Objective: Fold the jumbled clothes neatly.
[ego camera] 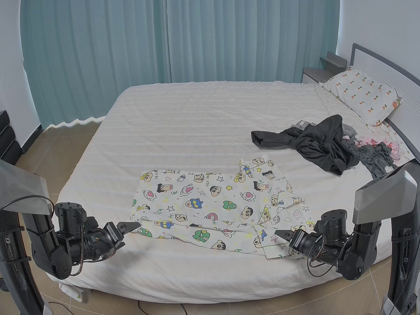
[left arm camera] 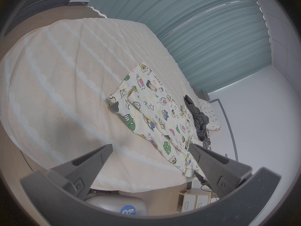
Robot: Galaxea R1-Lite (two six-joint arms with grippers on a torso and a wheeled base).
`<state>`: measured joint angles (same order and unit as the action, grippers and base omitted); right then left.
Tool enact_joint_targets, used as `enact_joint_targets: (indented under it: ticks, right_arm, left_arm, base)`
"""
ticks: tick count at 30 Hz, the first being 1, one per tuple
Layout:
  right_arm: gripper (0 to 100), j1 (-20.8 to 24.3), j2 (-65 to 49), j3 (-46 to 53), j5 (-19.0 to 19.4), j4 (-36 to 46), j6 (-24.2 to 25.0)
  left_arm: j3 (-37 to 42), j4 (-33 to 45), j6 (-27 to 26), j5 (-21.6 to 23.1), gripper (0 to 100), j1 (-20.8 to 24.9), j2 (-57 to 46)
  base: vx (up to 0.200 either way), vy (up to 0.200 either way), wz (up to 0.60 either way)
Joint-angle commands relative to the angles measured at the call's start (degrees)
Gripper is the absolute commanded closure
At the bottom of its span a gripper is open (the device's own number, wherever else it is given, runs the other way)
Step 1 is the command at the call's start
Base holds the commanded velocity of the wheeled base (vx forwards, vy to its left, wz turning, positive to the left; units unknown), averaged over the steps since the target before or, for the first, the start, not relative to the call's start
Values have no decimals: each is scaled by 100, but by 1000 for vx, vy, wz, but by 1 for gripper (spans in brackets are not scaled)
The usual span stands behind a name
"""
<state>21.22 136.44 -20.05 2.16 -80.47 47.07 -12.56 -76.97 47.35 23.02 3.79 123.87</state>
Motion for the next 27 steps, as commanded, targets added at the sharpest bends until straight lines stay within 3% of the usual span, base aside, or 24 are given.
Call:
enact_joint_targets:
  ticks: [1,4,9,15,20,27]
  right_arm:
    - [0,-13,252,-130,4,40,-5]
    - [0,-13,138,-78,4,5,-5]
    - [0,-39,-1031,344,22,40,-93]
    - [0,-532,-1357,485,294,40,-629]
    - [0,-1235,-996,335,962,40,-1042]
    - [0,-1525,-109,-7,1771,23,-2114]
  left_arm:
    - [-1,-2,2,1,0,-1,15]
    - [-1,-2,2,1,0,-1,23]
    - [-1,-2,-6,1,0,-1,23]
    - [-1,-2,-6,1,0,-1,23]
    - [-1,-2,-6,1,0,-1,23]
    - [-1,-2,-6,1,0,-1,23]
  base:
    - [0,0,0]
    - [0,0,0]
    - [0,0,0]
    - [0,0,0]
    - [0,0,0]
    - [0,0,0]
